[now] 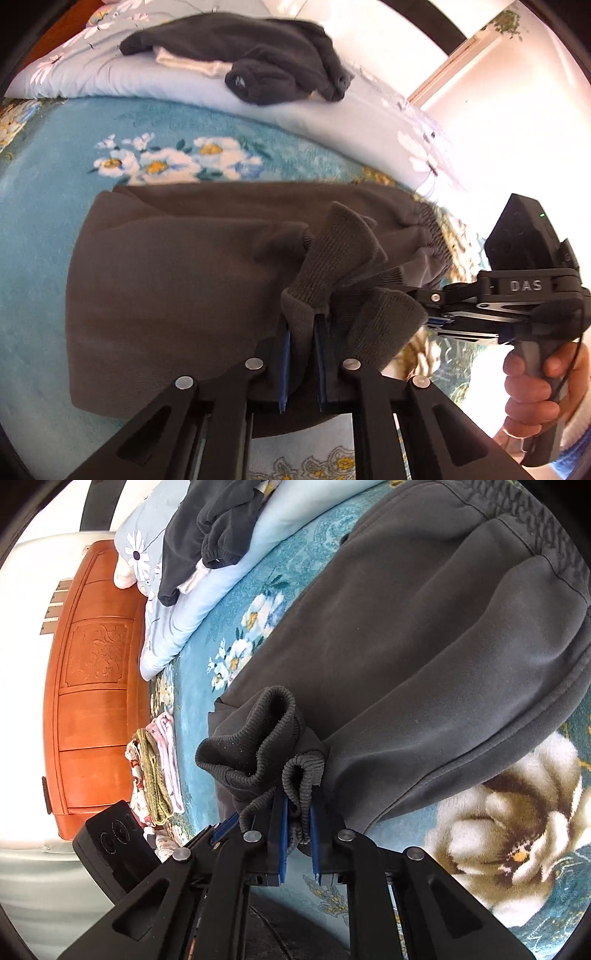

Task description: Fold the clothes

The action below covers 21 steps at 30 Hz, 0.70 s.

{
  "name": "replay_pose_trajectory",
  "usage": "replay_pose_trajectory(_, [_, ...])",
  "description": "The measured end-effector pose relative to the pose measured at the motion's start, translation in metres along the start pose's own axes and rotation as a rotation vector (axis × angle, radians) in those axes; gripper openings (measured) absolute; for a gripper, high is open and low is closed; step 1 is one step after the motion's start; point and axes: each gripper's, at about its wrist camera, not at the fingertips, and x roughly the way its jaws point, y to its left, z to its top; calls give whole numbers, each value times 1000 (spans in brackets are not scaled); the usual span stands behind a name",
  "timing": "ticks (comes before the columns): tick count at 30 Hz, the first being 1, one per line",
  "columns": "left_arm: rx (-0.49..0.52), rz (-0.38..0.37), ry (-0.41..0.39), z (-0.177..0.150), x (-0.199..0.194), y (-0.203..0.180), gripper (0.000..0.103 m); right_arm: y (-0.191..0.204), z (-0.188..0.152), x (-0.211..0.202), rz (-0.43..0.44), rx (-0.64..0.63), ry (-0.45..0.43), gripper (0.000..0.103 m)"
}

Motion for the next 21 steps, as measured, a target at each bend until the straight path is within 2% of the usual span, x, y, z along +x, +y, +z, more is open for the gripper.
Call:
replay_pose_trajectory(3, [36, -41, -111, 5, -31, -6, 10, 19, 12, -8, 44, -89, -38, 10])
replay_pose_trajectory(6, [81, -59, -158, 7, -45, -12, 10, 47, 24, -24, 111, -226, -104, 10])
replay_pose_trajectory(8, [87, -45, -113, 8, -33, -12, 10, 56, 31, -34, 120, -292, -146, 10])
replay_pose_trajectory(10, [94, -27, -27, 5, -10, -12, 10, 50, 37, -31, 74, -308, -153, 10])
replay_pose_trajectory(13, [129, 21, 102, -4, 23, -22, 13, 9, 45, -14, 7, -177, -106, 10])
replay_pose_trajectory(15, [142, 42, 138, -9, 33, -29, 17, -11, 45, -10, 6, -102, -95, 11])
replay_pose_trajectory(16, [126, 33, 133, -9, 34, -29, 25, -20, 44, -10, 15, -70, -95, 13])
replay_pose_trajectory(17, [88, 10, 128, -7, 34, -28, 45, -28, 44, -10, 25, -39, -95, 15])
replay_pose_trajectory(18, [41, -24, 124, -5, 34, -26, 56, -36, 43, -10, 34, -7, -95, 22])
replay_pose_trajectory(19, [-2, -65, 122, -5, 34, -25, 69, -43, 43, -11, 49, 20, -98, 36])
replay_pose_trajectory(20, [-27, -102, 128, -6, 35, -24, 73, -46, 43, -13, 76, 38, -107, 45])
replay_pose_trajectory(21, [-15, -102, 144, -8, 39, -28, 75, -48, 43, -16, 107, 50, -116, 56])
